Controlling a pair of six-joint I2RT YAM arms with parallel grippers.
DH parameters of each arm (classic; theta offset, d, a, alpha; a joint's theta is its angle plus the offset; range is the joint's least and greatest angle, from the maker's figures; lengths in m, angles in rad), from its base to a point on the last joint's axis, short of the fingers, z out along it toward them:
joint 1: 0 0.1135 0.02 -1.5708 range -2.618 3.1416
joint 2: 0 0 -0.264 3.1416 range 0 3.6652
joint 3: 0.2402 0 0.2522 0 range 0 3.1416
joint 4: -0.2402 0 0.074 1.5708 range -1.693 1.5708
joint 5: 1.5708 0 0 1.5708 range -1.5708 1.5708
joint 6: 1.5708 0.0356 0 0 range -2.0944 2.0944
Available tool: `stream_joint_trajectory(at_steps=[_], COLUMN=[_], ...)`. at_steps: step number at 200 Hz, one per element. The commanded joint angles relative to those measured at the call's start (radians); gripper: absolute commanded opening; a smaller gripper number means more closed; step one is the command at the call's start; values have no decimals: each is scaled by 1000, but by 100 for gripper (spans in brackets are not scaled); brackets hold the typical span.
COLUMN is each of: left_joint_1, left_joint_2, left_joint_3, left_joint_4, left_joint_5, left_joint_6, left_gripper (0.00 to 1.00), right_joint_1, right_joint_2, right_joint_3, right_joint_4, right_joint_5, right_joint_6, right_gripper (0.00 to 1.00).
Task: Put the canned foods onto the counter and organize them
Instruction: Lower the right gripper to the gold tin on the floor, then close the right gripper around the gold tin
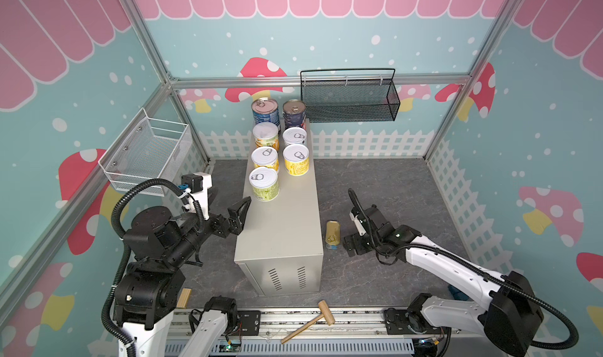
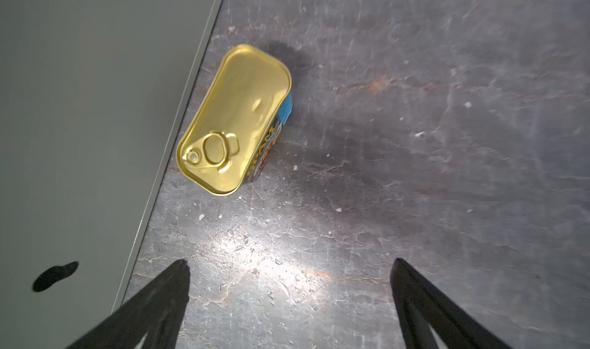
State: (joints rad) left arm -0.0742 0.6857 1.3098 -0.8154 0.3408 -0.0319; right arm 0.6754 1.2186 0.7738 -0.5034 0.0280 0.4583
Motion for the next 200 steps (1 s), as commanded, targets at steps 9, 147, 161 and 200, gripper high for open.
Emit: stream_joint_trajectory(at_steps=[9,147,161,200], left_joint_1=[-4,-19,-19,-19], left_joint_2=[-6,-43,-43,-44], left_joint_3=[8,-30,-34,-38], left_joint_4=[-37,-13,-10,-3], left_joint_5=[44,22,22,25], left_joint_6=[18,35,36,37], left_gripper=[100,100,100,100], right_joint_1=[0,26,28,29], right_joint_2=[39,322,327,404], right_joint_3=[-22,42,51,86], right_joint_4=[207,430,424,430], right_joint_5=[-84,-18,-16,-10], right_joint_6=[55,229,227,220], right_gripper=[99,95,95,94])
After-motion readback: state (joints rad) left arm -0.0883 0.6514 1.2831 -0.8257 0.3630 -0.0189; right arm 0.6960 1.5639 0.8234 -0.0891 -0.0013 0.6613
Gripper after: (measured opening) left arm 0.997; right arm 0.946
